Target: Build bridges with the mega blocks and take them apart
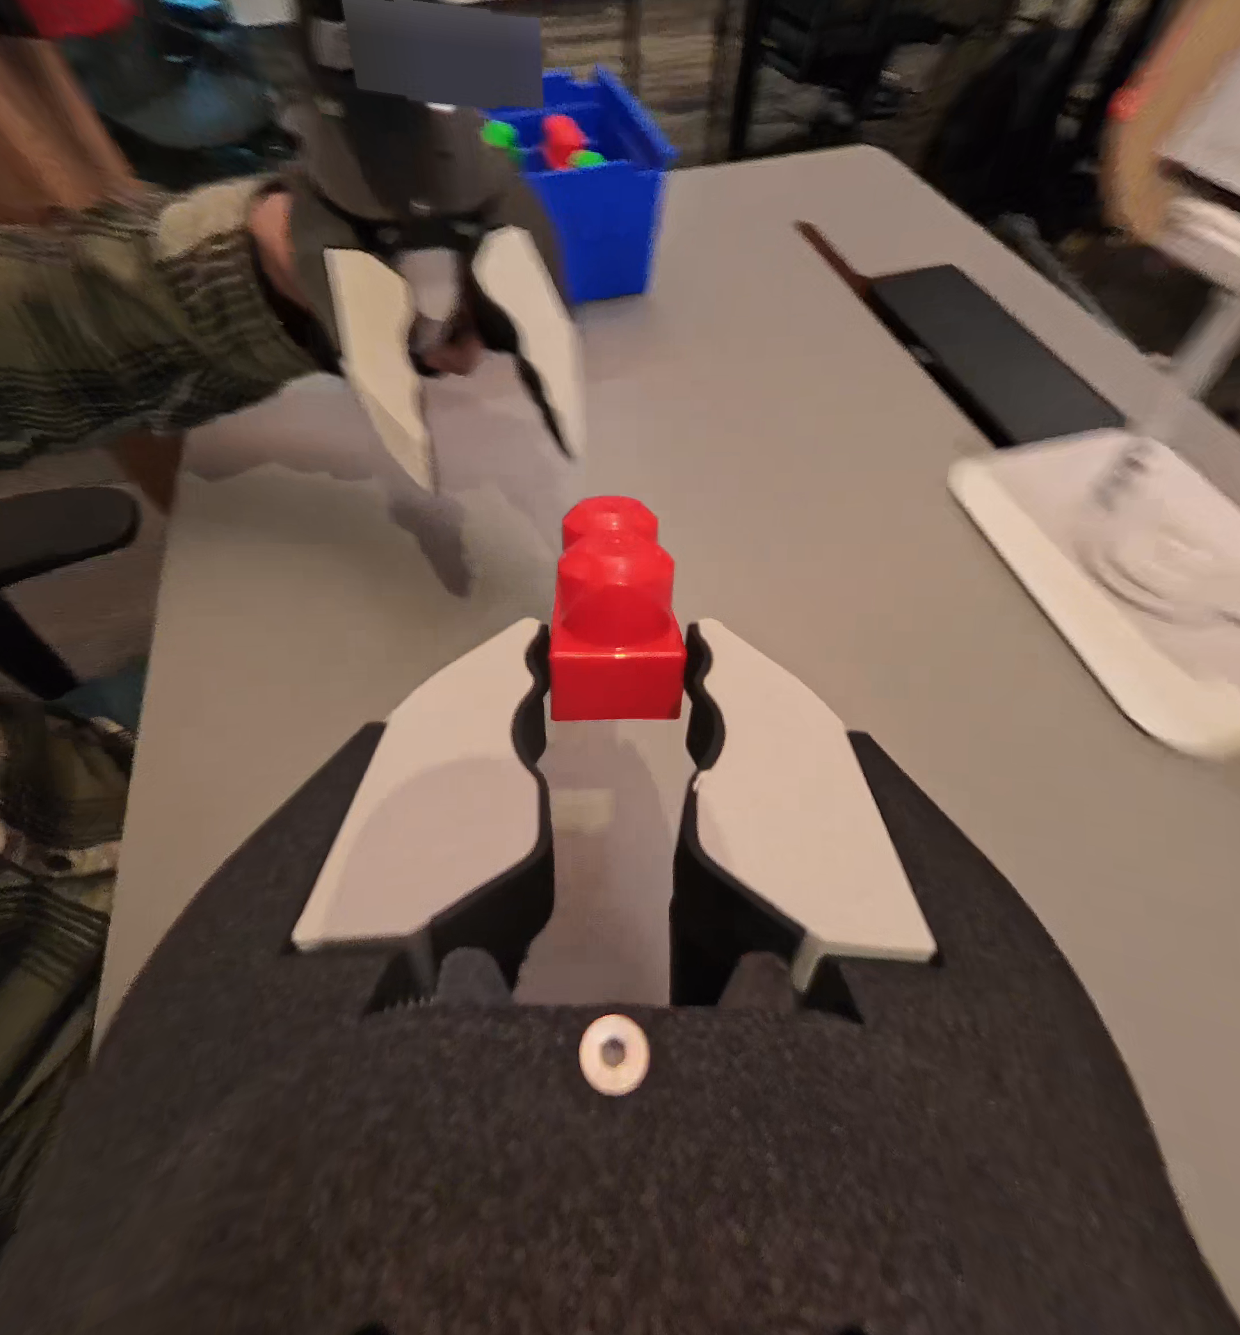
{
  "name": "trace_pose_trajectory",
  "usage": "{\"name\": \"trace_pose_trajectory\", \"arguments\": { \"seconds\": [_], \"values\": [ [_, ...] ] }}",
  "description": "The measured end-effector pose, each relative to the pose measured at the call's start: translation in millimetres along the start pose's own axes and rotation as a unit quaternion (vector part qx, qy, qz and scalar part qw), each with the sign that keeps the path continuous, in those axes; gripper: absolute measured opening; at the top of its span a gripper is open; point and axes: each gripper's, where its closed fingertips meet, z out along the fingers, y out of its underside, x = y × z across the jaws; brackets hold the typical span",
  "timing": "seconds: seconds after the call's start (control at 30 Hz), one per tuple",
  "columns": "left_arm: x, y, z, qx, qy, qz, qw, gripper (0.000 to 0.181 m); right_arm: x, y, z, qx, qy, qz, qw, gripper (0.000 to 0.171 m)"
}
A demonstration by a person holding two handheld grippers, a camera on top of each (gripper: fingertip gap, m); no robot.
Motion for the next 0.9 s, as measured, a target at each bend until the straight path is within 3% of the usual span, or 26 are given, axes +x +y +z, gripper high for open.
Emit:
{"name": "trace_pose_trajectory", "arguments": {
  "seconds": [0.1,0.23,0.37,0.6,0.8,0.9],
  "values": [
    [1.1,7.0,-15.2,0.031,-0.005,-0.012,0.999,0.058,48.9,31.4,-87.7,-0.040,0.107,0.042,0.993,0.035],
    [6.4,15.6,-39.5,0.057,-0.007,-0.026,0.998,0.054,106.0,94.3,-208.0,-0.091,0.241,0.126,0.958,0.035],
    [8.8,21.7,-55.3,0.065,-0.017,-0.034,0.997,0.052,139.3,153.2,-279.8,-0.105,0.314,0.207,0.921,0.035],
    [13.7,26.7,-62.0,0.061,-0.023,-0.042,0.997,0.051,159.6,203.8,-289.2,-0.121,0.330,0.262,0.899,0.036],
    [15.1,31.8,-63.7,0.053,-0.029,-0.044,0.997,0.052,160.7,222.5,-286.4,-0.126,0.329,0.276,0.894,0.036],
    [13.8,32.2,-66.8,0.057,-0.033,-0.046,0.997,0.053,156.9,215.1,-292.2,-0.119,0.334,0.265,0.897,0.056]
  ]
}}
